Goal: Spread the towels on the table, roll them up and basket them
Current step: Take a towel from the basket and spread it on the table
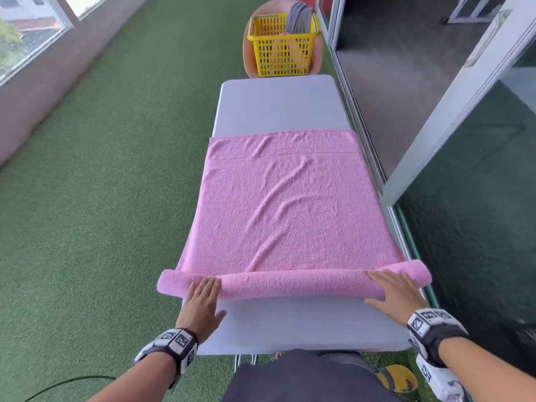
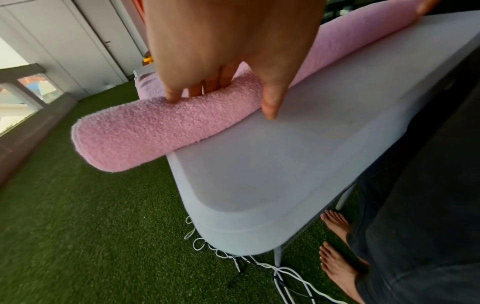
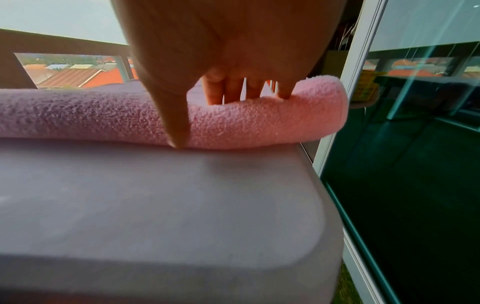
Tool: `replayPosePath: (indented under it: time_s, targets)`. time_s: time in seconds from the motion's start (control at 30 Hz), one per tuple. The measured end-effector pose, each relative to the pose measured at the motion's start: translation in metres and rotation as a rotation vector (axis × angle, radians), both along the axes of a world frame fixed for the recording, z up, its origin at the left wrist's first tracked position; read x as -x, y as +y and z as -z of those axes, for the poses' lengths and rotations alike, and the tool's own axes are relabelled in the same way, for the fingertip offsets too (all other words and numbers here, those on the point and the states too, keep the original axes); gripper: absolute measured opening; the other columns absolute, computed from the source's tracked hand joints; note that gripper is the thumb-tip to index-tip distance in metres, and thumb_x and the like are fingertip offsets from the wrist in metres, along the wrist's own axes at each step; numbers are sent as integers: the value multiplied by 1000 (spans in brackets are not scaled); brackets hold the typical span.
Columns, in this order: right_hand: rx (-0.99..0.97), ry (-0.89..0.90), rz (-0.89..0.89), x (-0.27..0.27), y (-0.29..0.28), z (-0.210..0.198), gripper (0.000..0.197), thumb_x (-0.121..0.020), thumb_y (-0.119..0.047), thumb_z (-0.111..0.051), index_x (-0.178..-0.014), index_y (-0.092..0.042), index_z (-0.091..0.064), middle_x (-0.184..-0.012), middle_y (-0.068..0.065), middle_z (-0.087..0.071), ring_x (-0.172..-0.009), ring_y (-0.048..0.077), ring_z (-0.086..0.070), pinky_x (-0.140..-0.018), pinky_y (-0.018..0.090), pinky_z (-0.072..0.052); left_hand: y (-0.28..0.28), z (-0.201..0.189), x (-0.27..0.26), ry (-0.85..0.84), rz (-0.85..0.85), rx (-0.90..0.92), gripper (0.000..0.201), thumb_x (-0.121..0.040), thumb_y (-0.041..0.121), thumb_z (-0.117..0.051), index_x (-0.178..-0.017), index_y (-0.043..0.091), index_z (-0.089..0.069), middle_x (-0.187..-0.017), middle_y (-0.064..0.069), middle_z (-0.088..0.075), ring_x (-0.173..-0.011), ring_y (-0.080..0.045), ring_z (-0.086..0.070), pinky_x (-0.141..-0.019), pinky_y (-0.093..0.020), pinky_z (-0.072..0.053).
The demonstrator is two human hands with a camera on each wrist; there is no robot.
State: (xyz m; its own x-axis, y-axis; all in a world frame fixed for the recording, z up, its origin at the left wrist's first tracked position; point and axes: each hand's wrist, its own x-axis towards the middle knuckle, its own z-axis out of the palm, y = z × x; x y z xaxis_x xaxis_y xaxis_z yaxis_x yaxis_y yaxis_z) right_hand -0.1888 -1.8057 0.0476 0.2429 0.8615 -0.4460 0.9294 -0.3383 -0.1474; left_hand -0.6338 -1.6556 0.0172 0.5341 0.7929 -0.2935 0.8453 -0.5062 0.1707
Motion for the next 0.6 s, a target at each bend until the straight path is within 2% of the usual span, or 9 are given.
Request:
replayPosePath:
  time_s: [0.07, 0.13, 0.2, 0.23, 0.3, 0.37, 0.43, 0.47, 0.6]
  targets:
    - [-4, -65, -8, 3, -6, 4, 59, -85, -35, -63, -139, -36, -39, -142, -18, -42, -134, 9, -37, -118, 38, -16, -3, -1, -2, 45, -11, -44, 57, -68, 26, -79, -120, 11, -59, -119, -4, -64, -115, -26, -59, -110, -45, -17]
    - [29, -87, 3, 0, 1, -1, 47, -81, -26, -63, -124, -40, -49, -129, -20, -51, -124, 9, -45, -111, 36, -25, 3, -11, -9, 74, -29, -78, 32, -81, 26, -65, -112, 19, -60, -111, 4, -64, -109, -18, -58, -114, -45, -13]
    - [98, -112, -5, -5, 20, -10, 31, -80, -27, -57, -107, -41, -51, -117, -18, -56, -119, 13, -49, -105, 37, -30, 17, -20, -18, 100, -32, -94, 21, -93, 29, -48, -110, 22, -59, -112, 8, -63, -112, -14, -54, -117, -48, -9]
    - [107, -118, -4, -7, 29, -14, 30, -81, -27, -53, -108, -40, -53, -119, -15, -56, -120, 15, -49, -105, 39, -30, 24, -24, -23, 100, -40, -85, 24, -96, 25, -41, -112, 21, -57, -115, 7, -62, -115, -14, -53, -118, -50, -5]
    - [20, -96, 47, -11, 42, -15, 42, -91, -27, -44, -132, -35, -47, -140, -11, -46, -132, 15, -40, -113, 43, -21, 34, -25, -29, 33, -63, -99, 37, -97, 19, -31, -128, 16, -50, -133, 0, -54, -128, -21, -45, -117, -53, 1]
    - [-51, -38, 75, -10, 44, -12, 50, -99, -41, -35, -148, -33, -29, -154, -13, -29, -142, 12, -27, -116, 47, -11, 36, -23, -29, -26, -106, -55, 50, -100, 34, -23, -144, 14, -36, -150, -3, -38, -140, -23, -31, -116, -51, 0]
    - [35, -14, 19, -3, 34, -7, 62, -95, -57, -37, -151, -35, -19, -156, -15, -21, -145, 11, -19, -117, 48, -6, 29, -18, -24, 8, -96, 53, 63, -98, 52, -30, -150, 16, -25, -156, -1, -25, -145, -21, -19, -116, -45, 0]
    - [66, -32, -11, 1, 27, -3, 68, -92, -58, -44, -151, -36, -17, -157, -15, -21, -145, 11, -18, -117, 48, -5, 24, -15, -21, 36, -76, 61, 68, -95, 53, -40, -151, 17, -23, -156, 0, -24, -145, -20, -18, -115, -43, 2]
    - [-12, -93, -15, 11, 4, 8, 72, -84, -43, -63, -147, -36, -28, -149, -14, -37, -139, 10, -32, -120, 46, -11, 1, -2, -9, -29, -82, -33, 63, -88, 32, -63, -144, 18, -39, -148, -1, -41, -140, -21, -32, -114, -40, -1]
